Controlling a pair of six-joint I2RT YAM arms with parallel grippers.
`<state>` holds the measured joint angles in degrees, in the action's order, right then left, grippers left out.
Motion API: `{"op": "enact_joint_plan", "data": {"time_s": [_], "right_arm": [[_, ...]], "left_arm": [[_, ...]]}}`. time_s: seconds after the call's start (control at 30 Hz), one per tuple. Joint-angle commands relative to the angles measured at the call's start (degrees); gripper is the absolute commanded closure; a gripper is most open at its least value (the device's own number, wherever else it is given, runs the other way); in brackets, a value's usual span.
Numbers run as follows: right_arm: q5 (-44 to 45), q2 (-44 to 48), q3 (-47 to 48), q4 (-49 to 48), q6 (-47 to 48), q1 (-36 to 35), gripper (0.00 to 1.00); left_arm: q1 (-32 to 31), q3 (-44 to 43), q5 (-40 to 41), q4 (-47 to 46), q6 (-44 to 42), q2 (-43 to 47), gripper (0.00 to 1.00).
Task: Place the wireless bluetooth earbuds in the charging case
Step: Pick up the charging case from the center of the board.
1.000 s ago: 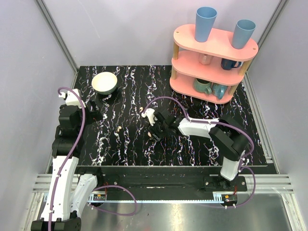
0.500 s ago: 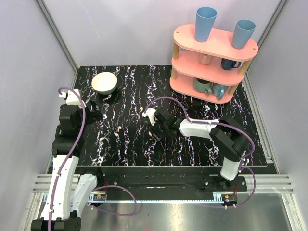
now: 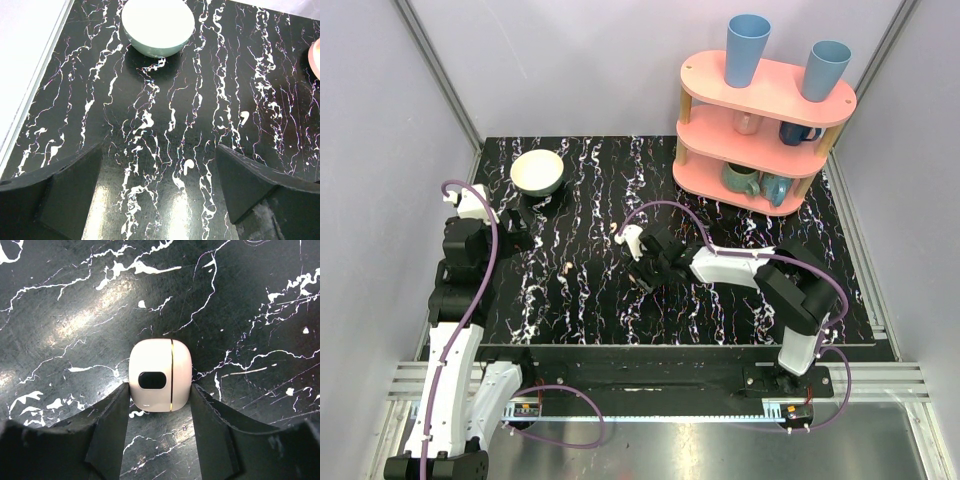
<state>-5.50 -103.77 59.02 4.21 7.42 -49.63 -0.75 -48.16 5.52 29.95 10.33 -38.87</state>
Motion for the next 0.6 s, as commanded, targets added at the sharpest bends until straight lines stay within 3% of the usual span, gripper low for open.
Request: {"op": "enact_joint_plan", "data": {"time_s": [0.0,0.03,0.07,0.13,0.27,0.57], "right_arm": [[0.5,-0.8,1.9,0.9,1.0,-0.6,0.43],[0.1,-0.9,1.9,0.9,0.9,-0.7,0.42],[-0.2,-1.0,2.0,0.9,1.0,-0.7,0.28],[-0.7,-1.1,2.1,0.9,1.3,-0.7,0.24],[-0.2,-1.8,2.7,0.9,1.5,-0.7,0.24],[-0.4,-2.9,3.6,1.7,2.1,-0.7,0.35]], "left_arm": [[0.3,0.1,-0.8,-2.0,-0.7,-0.2,0.01],[0.3,0.1,-0.8,-2.0,-0.7,-0.2,0.01],[0.3,0.1,-0.8,-1.9,-0.7,-0.2,0.01],[0.3,0.0,-0.9,-2.0,-0.7,-0.2,0.01],[0.3,0.1,-0.9,-2.0,-0.7,-0.3,0.01],[0.3,0.3,-2.7,-2.0,-0.7,-0.7,0.01]]}}
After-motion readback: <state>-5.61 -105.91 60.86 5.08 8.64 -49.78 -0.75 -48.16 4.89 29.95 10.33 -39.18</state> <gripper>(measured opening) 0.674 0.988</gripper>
